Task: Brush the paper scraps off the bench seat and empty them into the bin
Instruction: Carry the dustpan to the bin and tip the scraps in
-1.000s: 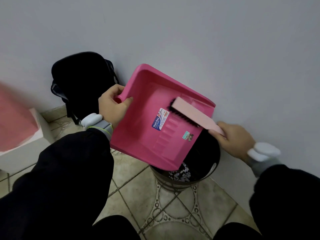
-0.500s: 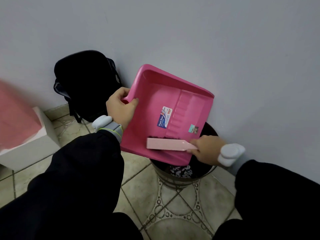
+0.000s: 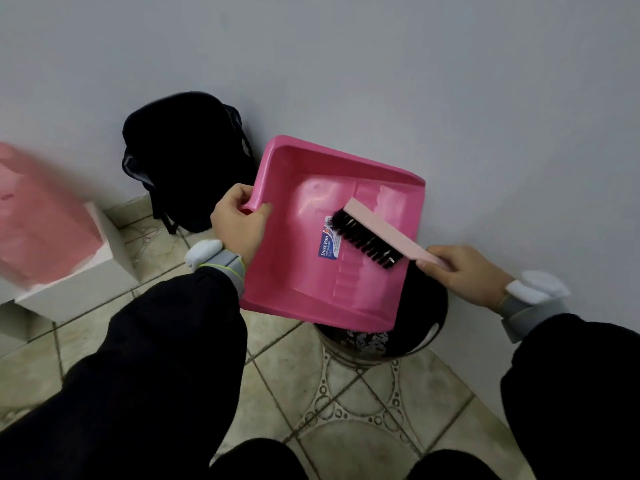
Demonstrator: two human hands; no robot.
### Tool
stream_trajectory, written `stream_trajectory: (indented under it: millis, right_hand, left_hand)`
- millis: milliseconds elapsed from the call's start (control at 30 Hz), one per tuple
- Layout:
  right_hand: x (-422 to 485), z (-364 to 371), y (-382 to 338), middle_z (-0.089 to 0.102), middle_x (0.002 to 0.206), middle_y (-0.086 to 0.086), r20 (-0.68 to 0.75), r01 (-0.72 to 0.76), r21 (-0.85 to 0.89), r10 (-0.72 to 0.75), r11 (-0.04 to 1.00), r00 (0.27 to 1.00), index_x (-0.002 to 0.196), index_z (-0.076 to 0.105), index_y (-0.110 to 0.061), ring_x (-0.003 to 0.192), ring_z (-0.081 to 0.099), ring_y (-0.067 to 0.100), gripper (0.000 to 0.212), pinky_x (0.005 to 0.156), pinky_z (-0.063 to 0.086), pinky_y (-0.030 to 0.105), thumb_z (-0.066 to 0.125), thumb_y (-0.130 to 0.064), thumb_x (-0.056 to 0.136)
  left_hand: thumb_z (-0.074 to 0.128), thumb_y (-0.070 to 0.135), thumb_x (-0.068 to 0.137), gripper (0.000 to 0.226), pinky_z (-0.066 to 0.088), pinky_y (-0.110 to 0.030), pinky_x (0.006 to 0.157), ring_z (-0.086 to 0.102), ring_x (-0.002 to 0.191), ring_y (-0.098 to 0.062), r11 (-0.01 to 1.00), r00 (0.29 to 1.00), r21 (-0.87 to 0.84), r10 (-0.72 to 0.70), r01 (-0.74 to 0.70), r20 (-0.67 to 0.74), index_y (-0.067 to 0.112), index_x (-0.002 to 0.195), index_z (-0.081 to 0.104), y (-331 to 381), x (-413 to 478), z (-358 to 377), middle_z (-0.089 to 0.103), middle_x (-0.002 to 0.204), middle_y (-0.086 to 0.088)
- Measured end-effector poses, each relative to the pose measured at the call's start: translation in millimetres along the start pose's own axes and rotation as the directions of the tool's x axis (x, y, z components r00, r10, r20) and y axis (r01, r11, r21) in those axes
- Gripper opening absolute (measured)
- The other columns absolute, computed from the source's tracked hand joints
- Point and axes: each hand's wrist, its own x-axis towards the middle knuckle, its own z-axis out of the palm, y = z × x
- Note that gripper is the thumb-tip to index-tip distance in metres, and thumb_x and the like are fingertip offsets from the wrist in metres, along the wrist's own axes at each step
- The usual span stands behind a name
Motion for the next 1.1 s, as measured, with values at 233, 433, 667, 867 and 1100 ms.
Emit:
stream_trajectory:
  millis: [233,433,667,867,1100]
  right_hand:
    - [-20,-39,-87,0.042,0.054,-0.008,0.070,-0.059,0.166,0.048,0.984,0.996,0.065,0.046,-0.028,0.052,0.047,0.000,0.031,0.053,0.031,0.018,0.051,-0.027,0.095]
    - [-62,-112,-159,0.051,0.050,-0.014,0.119,-0.115,0.255,0.086,0.960,0.989,0.070,0.055,-0.028,0.051,0.046,0.002,0.026,0.053,0.032,0.016,0.051,-0.026,0.095]
    - [-132,-166,-164,0.045,0.055,-0.009,0.200,-0.141,0.265,0.089,0.954,0.976,0.090,0.063,-0.021,0.047,0.041,0.003,0.018,0.053,0.030,0.021,0.050,-0.032,0.095]
    - [-196,-185,-120,0.050,0.059,-0.010,0.246,-0.199,0.245,0.138,0.949,0.960,0.083,0.060,-0.024,0.053,0.045,0.004,0.019,0.051,0.035,0.013,0.049,-0.034,0.095]
    - [-246,-157,-67,0.045,0.057,0.000,0.281,-0.350,0.124,0.306,0.928,0.910,0.079,0.061,-0.002,0.054,0.041,0.015,0.040,0.054,0.030,0.024,0.047,-0.036,0.095]
  left_hand:
    - [0.064,0.009,0.072,0.024,0.045,-0.027,0.064,0.051,0.060,-0.008,0.973,0.973,-0.007,-0.231,0.232,0.012,0.032,0.068,0.055,68,-11,-61,0.057,0.067,0.011]
    - [0.059,0.005,0.071,0.028,0.041,-0.018,0.061,0.048,0.061,-0.009,0.944,0.944,-0.023,-0.329,0.329,-0.015,0.031,0.066,0.050,165,-37,-114,0.054,0.068,0.012]
    - [0.061,0.005,0.074,0.027,0.034,-0.006,0.046,0.045,0.044,0.007,0.900,0.899,0.031,-0.433,0.435,-0.069,0.024,0.064,0.044,234,-106,-122,0.050,0.065,0.009]
    - [0.060,0.003,0.076,0.029,0.035,-0.016,0.053,0.046,0.057,-0.006,0.842,0.842,0.066,-0.526,0.536,-0.121,0.021,0.064,0.040,250,-191,-99,0.046,0.064,0.007]
    - [0.059,0.008,0.080,0.024,0.035,-0.029,0.056,0.046,0.066,-0.022,0.600,0.609,0.120,-0.792,0.791,-0.054,0.016,0.068,0.040,213,-287,-72,0.046,0.064,0.000]
